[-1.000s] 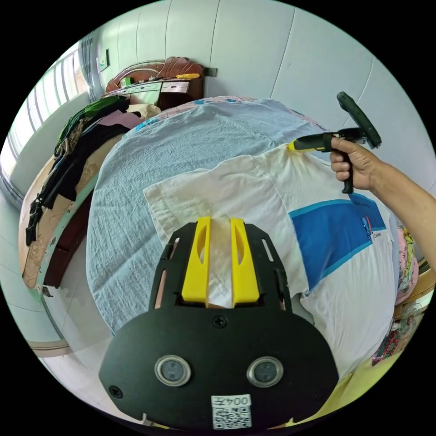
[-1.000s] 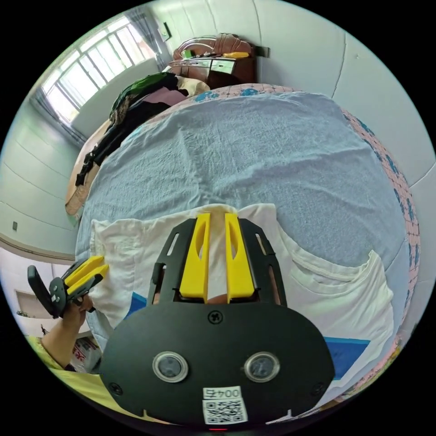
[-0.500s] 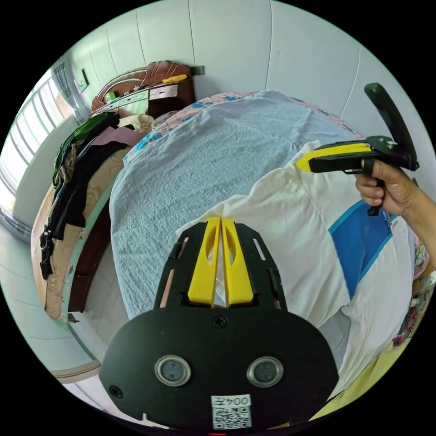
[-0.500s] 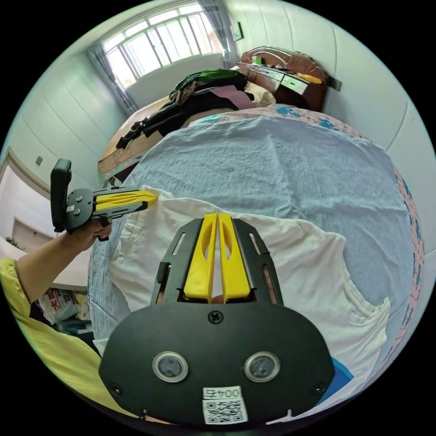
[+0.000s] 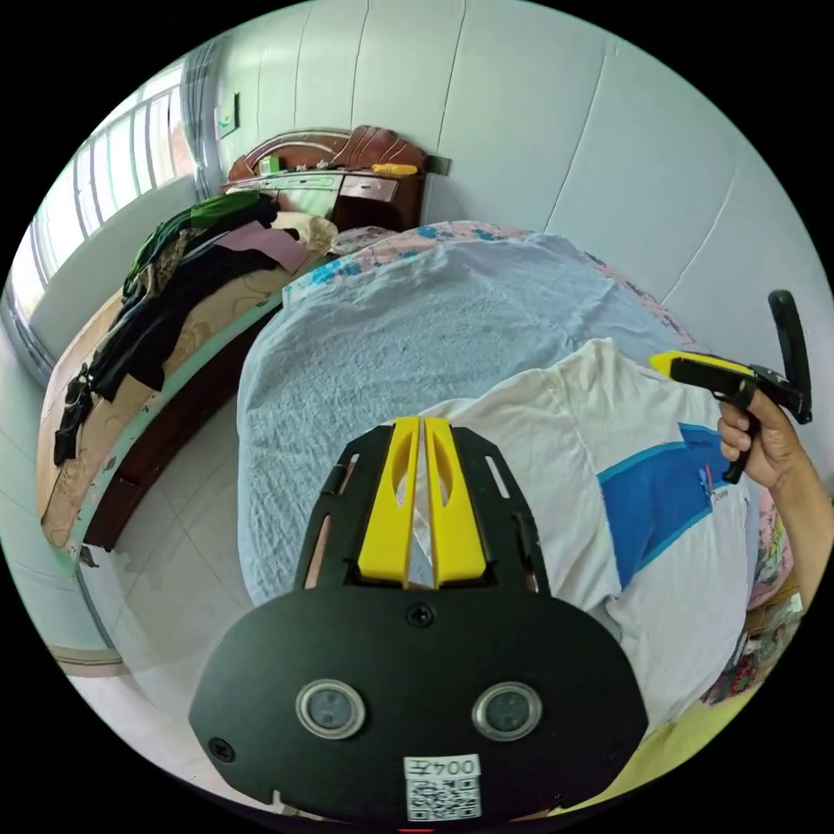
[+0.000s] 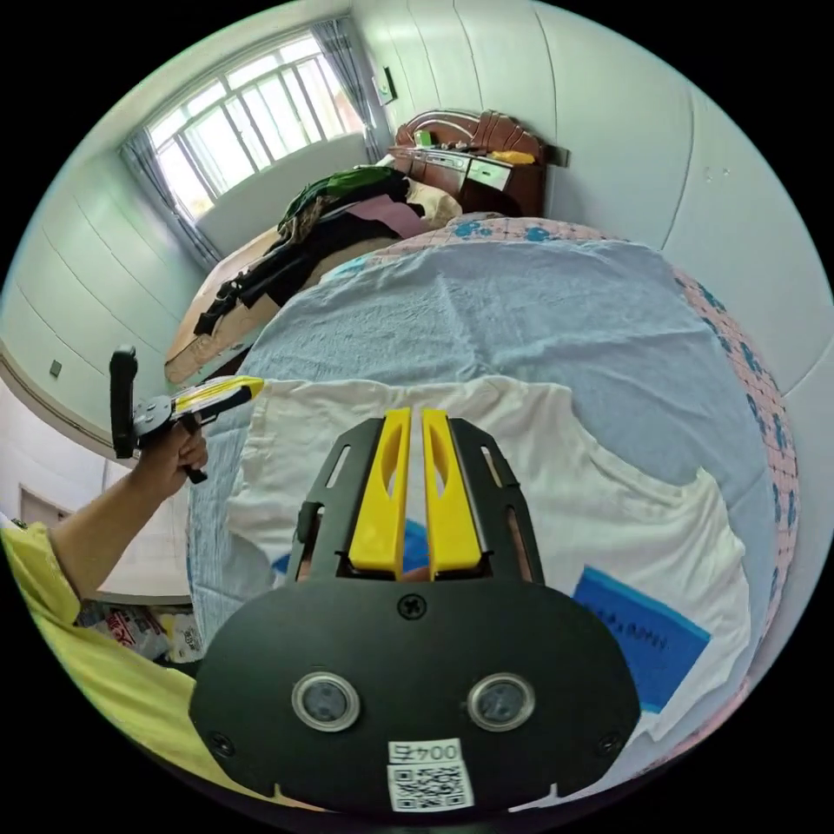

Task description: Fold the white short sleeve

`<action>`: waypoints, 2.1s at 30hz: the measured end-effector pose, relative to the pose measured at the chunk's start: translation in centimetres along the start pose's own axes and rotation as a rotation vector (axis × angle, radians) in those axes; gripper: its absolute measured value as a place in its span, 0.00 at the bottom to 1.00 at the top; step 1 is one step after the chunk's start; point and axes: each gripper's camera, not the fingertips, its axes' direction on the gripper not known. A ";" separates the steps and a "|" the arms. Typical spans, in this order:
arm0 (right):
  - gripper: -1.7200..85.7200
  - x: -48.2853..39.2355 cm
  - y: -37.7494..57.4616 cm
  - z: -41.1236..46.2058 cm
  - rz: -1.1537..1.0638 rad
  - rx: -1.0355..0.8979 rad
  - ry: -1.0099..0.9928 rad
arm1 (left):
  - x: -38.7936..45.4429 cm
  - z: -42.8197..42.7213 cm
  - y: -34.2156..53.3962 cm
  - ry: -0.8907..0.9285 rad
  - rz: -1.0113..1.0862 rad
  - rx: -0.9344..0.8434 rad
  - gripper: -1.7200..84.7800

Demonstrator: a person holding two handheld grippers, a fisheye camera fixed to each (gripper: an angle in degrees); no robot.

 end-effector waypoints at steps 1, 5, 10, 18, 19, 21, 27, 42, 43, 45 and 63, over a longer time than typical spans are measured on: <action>0.07 0.1 1.4 -1.5 0.007 0.011 -0.001 | 0.2 -0.9 0.5 0.017 0.013 0.007 0.04; 0.09 0.6 13.3 -10.1 0.110 -0.033 0.043 | 4.4 -5.7 6.3 0.161 0.168 -0.023 0.04; 0.10 -0.5 28.1 -15.6 0.334 -0.212 0.161 | 11.1 -8.2 15.3 0.334 0.325 -0.164 0.04; 0.08 -0.1 42.2 -19.1 0.549 -0.404 0.241 | 20.5 -7.1 27.3 0.371 0.440 -0.354 0.04; 0.08 0.0 42.6 -19.1 0.543 -0.414 0.245 | 20.9 -6.8 28.0 0.358 0.440 -0.362 0.04; 0.06 0.2 43.8 -18.6 0.512 -0.460 0.257 | 22.1 -6.3 30.3 0.318 0.419 -0.379 0.03; 0.02 -0.8 46.3 -17.7 0.417 -0.532 0.226 | 25.3 -5.7 34.7 0.135 0.475 -0.338 0.03; 0.12 -12.0 56.2 -27.4 -0.125 -0.259 0.039 | 33.9 -11.1 44.6 0.293 0.606 -0.222 0.04; 0.12 -12.5 56.8 -27.5 -0.148 -0.256 0.042 | 34.7 -11.0 45.3 0.288 0.624 -0.225 0.04; 0.12 -14.0 58.3 -28.0 -0.207 -0.250 0.048 | 37.4 -10.3 47.6 0.256 0.682 -0.245 0.05; 0.02 -17.1 60.8 -32.5 -0.299 -0.323 0.058 | 38.4 -5.1 52.0 0.218 0.771 -0.326 0.04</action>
